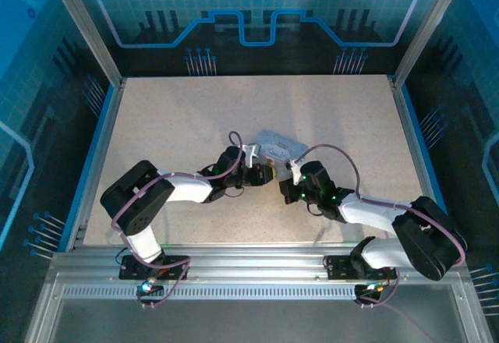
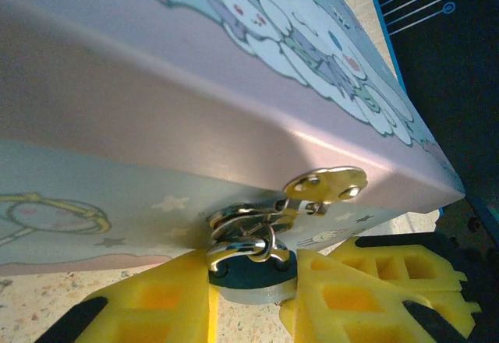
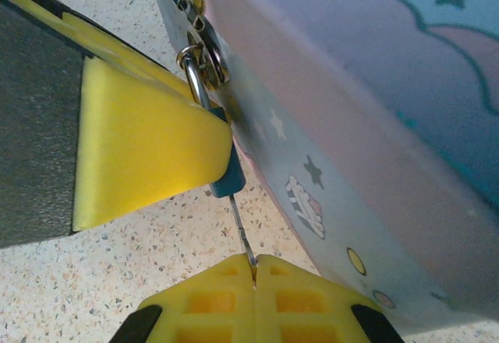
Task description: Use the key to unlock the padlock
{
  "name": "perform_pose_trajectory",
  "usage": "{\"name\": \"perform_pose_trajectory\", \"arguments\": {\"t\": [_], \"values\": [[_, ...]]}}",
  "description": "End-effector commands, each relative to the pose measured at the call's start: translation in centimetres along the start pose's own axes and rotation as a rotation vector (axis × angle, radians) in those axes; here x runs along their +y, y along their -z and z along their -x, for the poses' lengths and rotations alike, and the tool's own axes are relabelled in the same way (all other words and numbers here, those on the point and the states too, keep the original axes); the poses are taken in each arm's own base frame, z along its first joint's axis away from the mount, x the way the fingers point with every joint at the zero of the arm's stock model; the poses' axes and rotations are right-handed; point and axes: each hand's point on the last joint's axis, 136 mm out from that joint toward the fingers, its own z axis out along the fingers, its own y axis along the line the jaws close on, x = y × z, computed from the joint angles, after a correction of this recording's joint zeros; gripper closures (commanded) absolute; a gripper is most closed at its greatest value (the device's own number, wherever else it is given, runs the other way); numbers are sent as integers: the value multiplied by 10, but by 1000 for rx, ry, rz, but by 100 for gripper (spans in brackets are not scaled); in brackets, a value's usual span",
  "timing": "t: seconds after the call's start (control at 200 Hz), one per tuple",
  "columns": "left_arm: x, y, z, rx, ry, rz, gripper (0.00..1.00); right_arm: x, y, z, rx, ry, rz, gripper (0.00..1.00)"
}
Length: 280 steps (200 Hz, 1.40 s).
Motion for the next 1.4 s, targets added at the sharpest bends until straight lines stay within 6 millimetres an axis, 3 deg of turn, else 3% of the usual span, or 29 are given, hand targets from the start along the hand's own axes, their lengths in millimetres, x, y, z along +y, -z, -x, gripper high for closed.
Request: {"name": "perform_pose_trajectory", "arguments": {"t": [0.0, 0.93, 1.396], "values": [[-28, 8, 15, -51, -34, -78, 74, 5, -1, 2, -25, -3, 14, 100], [-36, 10, 15, -51, -1, -91, 75, 13, -3, 24, -187, -54, 80, 100], [-42, 8, 14, -43, -7, -98, 75, 20, -3, 56, -298, -1, 99, 100]]}}
